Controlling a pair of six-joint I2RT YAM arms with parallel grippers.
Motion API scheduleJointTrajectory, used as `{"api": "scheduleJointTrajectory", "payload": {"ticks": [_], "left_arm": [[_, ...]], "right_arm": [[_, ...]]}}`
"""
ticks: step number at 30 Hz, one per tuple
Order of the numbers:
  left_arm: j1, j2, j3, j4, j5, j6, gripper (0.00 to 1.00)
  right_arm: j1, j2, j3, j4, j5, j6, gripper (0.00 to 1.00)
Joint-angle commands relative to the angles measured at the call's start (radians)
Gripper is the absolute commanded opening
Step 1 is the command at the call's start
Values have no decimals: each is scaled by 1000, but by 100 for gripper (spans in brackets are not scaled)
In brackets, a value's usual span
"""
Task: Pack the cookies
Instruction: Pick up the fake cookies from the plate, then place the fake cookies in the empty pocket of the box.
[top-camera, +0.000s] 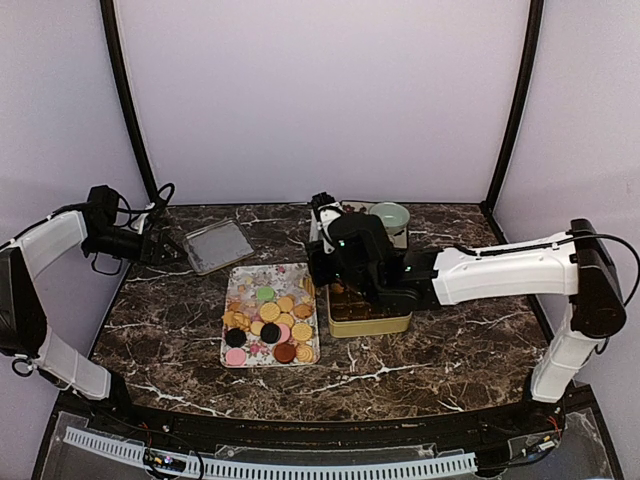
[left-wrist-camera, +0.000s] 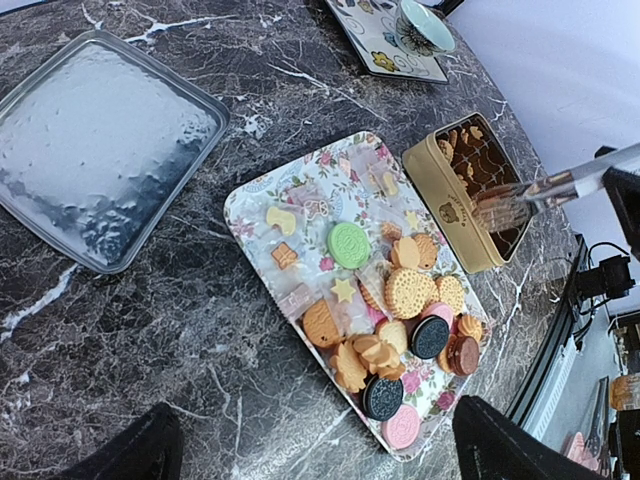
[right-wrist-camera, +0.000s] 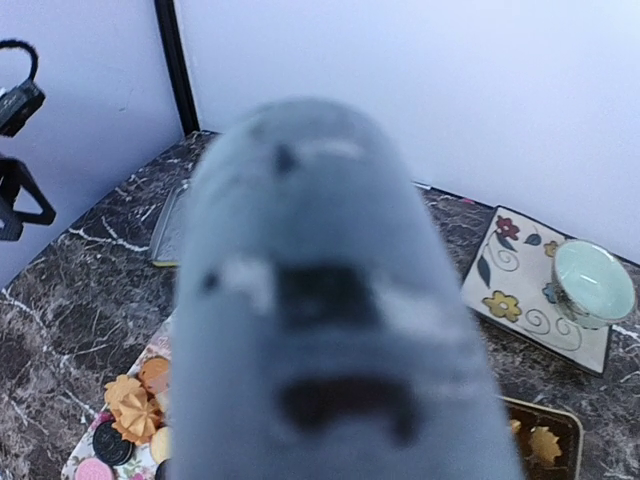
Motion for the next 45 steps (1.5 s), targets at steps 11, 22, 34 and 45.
{"api": "scheduleJointTrajectory", "payload": {"ticks": [11,22,34,45], "left_arm": [[6,-28,13,-26,17,-3,96],[6,-22,13,-22,15,-5,96],[6,-16,12,-19,13,-8,96],[6,-18,16,-22,10,-7,96]], "right_arm": [[-214,-231,-191,30,-18,-64,7],[-246,-207,-225,44,-24,-115,6],[-260,-199,-232,55,-31,-137,12],[-261,-197,-235,54,-33,-125,31]]}}
